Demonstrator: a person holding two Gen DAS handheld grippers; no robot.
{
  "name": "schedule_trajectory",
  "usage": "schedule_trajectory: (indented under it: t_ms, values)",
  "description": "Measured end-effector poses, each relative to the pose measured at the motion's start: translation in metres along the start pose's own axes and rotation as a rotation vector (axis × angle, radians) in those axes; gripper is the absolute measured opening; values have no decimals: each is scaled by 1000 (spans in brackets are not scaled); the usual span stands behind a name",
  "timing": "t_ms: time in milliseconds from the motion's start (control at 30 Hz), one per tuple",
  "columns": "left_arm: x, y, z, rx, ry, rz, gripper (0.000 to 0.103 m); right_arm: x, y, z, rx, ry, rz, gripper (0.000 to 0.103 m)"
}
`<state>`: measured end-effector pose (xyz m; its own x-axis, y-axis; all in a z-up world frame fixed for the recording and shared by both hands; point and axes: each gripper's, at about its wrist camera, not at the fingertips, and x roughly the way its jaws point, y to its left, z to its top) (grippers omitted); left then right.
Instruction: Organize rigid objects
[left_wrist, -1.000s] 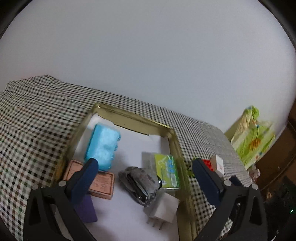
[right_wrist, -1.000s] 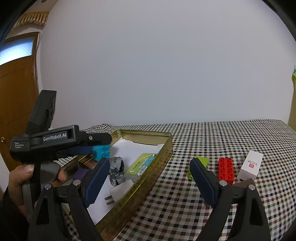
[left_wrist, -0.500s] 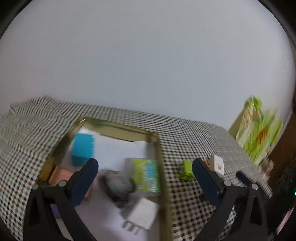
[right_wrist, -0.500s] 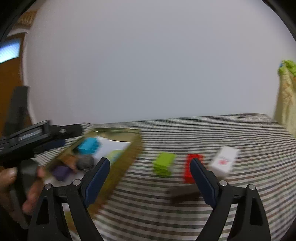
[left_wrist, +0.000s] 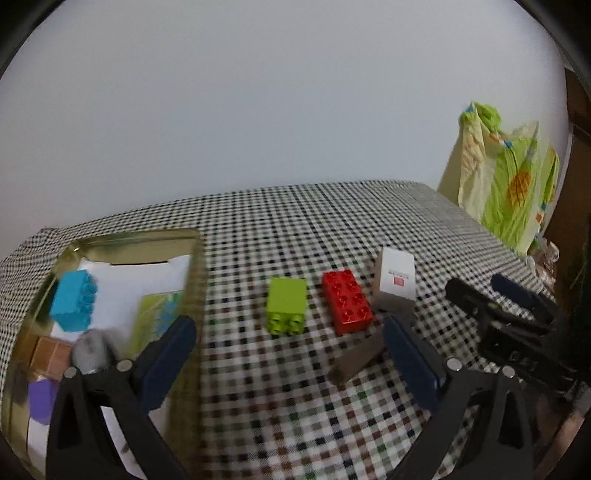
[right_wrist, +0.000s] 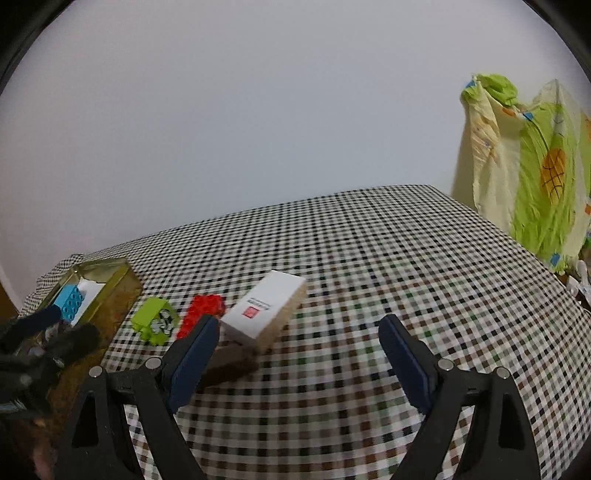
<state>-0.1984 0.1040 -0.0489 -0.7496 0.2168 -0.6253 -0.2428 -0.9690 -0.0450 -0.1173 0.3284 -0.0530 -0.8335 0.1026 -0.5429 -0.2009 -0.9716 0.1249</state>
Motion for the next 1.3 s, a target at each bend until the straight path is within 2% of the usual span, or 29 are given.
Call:
schedule_trajectory:
  t_ms: [333,500,600,733,833,933,1000,1033,1067,1200,1300]
  values:
    - [21,-12,2,90,29,13,103,5,-3,-1,14,34,29,90]
    - [31,-1,5,65,52,10,102,2,-1,-2,1,27,17,90]
    - [41,9,5,32,79,4,98,2,-1,-3,0,27,16,90]
    - [43,-2,4,84,66,-1,92,3,-2,-3,-1,36,18,90]
    - [49,-9,5,126,81,4,84,4,-1,-3,-2,45,14,90]
    - [58,-6,11,113,101,-8,79,6,0,-4,-10,55,7,90]
    - [62,-5,11,128,111,8,63,7,1,-4,-18,59,6,90]
    - [65,-5,11,124,128,-9,39,7,2,-4,-23,61,3,90]
    - [66,-4,10,119,140,-19,31,7,2,-4,-25,61,2,90]
    - [67,-2,9,117,145,-28,31,5,4,-5,-36,53,6,90]
    - [71,3,10,93,160,-12,37,8,5,-5,-43,66,8,90]
